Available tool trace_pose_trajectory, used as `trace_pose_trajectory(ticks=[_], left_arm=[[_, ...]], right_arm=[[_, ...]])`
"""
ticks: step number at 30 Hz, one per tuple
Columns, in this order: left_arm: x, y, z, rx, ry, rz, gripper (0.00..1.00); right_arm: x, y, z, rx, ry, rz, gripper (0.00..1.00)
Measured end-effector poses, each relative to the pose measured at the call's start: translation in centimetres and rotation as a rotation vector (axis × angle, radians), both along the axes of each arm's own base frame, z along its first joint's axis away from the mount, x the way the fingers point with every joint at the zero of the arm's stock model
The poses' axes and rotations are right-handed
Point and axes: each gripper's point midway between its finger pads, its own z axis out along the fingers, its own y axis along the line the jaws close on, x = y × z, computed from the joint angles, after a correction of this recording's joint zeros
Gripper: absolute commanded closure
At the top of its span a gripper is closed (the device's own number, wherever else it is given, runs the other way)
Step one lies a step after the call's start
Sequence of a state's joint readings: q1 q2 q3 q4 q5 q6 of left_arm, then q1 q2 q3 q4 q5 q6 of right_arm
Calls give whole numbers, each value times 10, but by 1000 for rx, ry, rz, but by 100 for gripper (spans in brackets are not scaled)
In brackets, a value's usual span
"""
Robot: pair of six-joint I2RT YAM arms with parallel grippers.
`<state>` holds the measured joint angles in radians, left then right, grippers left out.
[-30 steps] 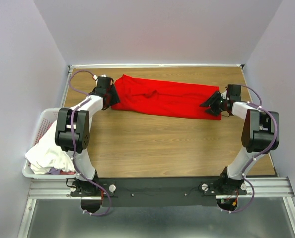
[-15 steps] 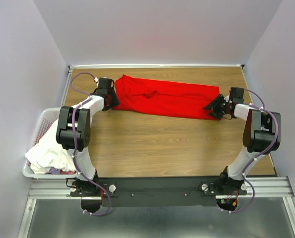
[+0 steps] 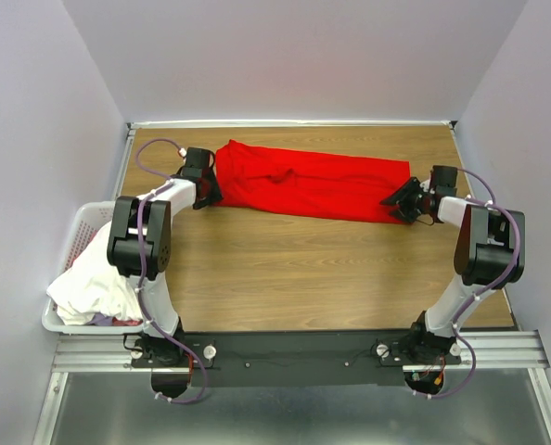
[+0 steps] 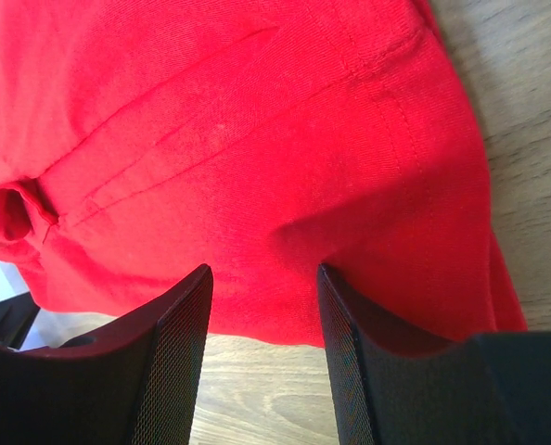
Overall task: Fold and stack the t-shirts
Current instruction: Fold the tshirt
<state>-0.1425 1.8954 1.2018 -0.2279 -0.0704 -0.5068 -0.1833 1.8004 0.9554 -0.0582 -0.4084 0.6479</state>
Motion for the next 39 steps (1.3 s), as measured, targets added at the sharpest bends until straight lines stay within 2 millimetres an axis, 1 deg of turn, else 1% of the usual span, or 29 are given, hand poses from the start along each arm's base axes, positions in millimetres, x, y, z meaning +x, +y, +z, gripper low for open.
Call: trace_pose_trajectory(ticks=[2,4,5,6,10,13,15,18,20,22,24,25,26,29,30,32,33,35,36,37,39], left_arm=[[0,-1,-1,-1,4,-2,53],[0,-2,-2,-2,3,-3,71],[0,-2,-2,-2,4,-2,94],[0,-2,-3,-5,6,2,100],[-1,-2,-5,-8,9,8,100],[-2,-1,-5,-12,0,13,100],[-8,0,-5,-22,-9,13,100],[-35,-1,-6,-51,13,2,100],[-60,-3,-8,-83,36,-13,100],[-81,-8,-9,-122,49,-30,100],[-98,-12,-9,-156,58,-45,100],[-103,-13,-9,-168,60,-50,100],[-112,-14,-10,-183,67,-58,96],[-122,-17,-9,-202,76,-71,81],[-127,-18,-10,-211,84,-78,65],[-134,-19,-8,-223,93,-87,52],[-139,-19,-6,-222,99,-87,40],[-149,-17,-1,-215,110,-88,33],[-152,-16,2,-214,113,-84,30],[-154,-15,5,-212,112,-82,30],[-154,-15,19,-209,85,-86,30]], right_arm=[[1,-1,0,-1,-4,-2,44],[1,-3,0,0,-8,-8,44],[1,-3,0,0,-9,-10,44],[1,-4,0,0,-11,-11,44],[1,-10,-1,1,-18,-29,44],[-1,-20,-2,11,-22,-63,44],[-5,-29,-2,25,-21,-97,44],[-14,-46,-3,53,-14,-172,44],[-26,-61,-3,70,-5,-236,44],[-37,-71,-3,74,1,-279,45],[-47,-75,-3,66,11,-304,44],[-50,-75,-2,60,17,-308,44],[-53,-75,-3,55,23,-309,44],[-63,-75,-2,32,49,-302,44],[-66,-74,-1,24,56,-297,44],[-71,-73,0,10,74,-282,42],[-73,-71,2,-3,81,-267,42],[-70,-62,11,-36,72,-213,41],[-67,-53,17,-54,60,-170,41],[-62,-44,24,-69,44,-128,41],[-45,-8,45,-115,-22,16,41]])
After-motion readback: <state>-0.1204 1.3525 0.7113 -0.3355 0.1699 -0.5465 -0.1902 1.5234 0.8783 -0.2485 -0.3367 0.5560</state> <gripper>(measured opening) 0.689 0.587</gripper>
